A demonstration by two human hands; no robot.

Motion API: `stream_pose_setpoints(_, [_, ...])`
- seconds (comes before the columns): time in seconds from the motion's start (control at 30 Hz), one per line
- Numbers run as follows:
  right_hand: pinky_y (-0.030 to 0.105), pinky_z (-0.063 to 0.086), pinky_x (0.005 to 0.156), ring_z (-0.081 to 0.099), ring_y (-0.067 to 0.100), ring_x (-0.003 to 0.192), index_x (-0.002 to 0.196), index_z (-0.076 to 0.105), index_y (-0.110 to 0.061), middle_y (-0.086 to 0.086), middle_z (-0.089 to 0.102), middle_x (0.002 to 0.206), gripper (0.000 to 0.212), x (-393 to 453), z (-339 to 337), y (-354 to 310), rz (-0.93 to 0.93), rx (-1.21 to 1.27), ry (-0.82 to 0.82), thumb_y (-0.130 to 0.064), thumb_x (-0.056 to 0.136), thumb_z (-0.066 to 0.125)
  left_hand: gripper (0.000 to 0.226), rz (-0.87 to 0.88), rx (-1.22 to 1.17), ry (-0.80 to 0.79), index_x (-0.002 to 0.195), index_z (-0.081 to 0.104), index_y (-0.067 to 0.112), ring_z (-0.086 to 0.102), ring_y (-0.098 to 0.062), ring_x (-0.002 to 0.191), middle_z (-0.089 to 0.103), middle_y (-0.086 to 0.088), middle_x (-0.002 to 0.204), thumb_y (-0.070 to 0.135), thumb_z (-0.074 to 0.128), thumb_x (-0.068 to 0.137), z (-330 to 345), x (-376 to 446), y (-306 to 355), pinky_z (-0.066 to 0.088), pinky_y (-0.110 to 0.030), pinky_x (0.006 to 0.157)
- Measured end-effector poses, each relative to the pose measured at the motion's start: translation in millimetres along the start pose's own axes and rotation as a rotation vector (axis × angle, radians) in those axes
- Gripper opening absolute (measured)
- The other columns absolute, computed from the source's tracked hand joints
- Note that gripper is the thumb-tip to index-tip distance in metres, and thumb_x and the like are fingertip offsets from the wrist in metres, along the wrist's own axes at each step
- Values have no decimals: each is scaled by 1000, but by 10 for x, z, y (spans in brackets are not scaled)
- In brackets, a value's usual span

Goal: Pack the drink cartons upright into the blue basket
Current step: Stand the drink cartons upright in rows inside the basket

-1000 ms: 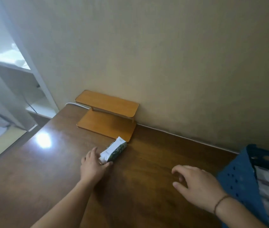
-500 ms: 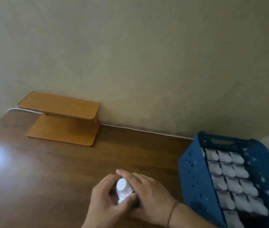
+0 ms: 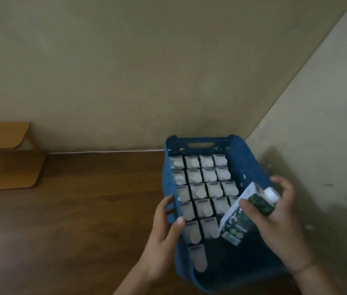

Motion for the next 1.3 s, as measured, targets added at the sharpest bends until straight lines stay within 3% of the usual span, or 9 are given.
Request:
stream_pose_setpoints(0.17, [44,59,70,66,15,88,101,50,-46,-5,64,103,53,116,9,597,119,-252,-86,-55,58,80,74,25,-77,132,133,26,60,33,-20,142,33,10,151,81,59,70,114,292,60,34,-55,115])
stream_pose_setpoints(0.3, [30,48,86,53,13,100,123,51,-37,-2,54,114,63,217,-31,665,86,-340,-81,-48,67,79,67,45,-206,186,135,33,44,51,-23,126,44,5,140,45,64,75,123,394,74,47,-54,103])
stream_pose_setpoints(0.47, [24,39,70,50,15,81,103,52,-23,3,45,108,44,234,-93,745,135,-431,15,-40,73,78,60,-8,-331,214,124,48,49,57,-38,118,55,-10,131,45,66,66,125,402,-108,46,-66,99])
stream_pose_setpoints(0.63, [36,45,92,46,21,108,131,30,-16,7,29,133,63,35,638,1292,528,-154,-386,-50,86,59,62,27,-327,239,123,49,43,61,-31,108,59,-8,125,44,66,64,147,416,-88,49,-57,92])
stream_pose_setpoints(0.8, [37,44,96,45,20,111,129,25,-19,4,38,125,59,19,709,1376,568,-145,-537,-32,87,64,60,33,-300,225,121,50,44,61,-31,108,58,-7,125,42,65,63,148,426,-97,51,-56,88])
stream_pose_setpoints(0.93, [29,47,65,55,12,80,114,38,-26,-5,52,98,38,83,448,855,138,-621,-448,-43,88,59,60,38,-236,207,124,48,45,59,-34,116,58,-7,126,44,65,66,106,418,-90,51,-58,93])
stream_pose_setpoints(1.03, [31,55,63,56,9,70,95,51,-27,-9,56,84,20,-241,690,225,-210,-712,-479,-44,87,57,59,60,-205,217,126,48,43,54,-40,120,56,-11,130,43,65,70,80,399,-58,49,-60,95])
stream_pose_setpoints(1.13, [39,57,72,63,20,82,102,58,-21,0,64,92,21,-645,1231,239,-229,-862,-832,-35,87,60,55,63,-198,220,124,50,47,52,-43,123,53,-15,135,43,65,71,78,389,-67,45,-66,99])
stream_pose_setpoints(1.3, [38,46,69,60,29,99,118,55,-14,9,60,109,30,-649,1503,371,-296,-1231,-918,-14,88,60,58,83,-176,223,126,50,45,53,-37,124,53,-10,136,44,65,70,33,418,-76,47,-60,101])
Point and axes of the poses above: each hand's wrist, its own x-axis towards the middle knuckle, its own z-axis out of the palm, y = z × x, the point moved 10 cm from there along x, towards the middle knuckle
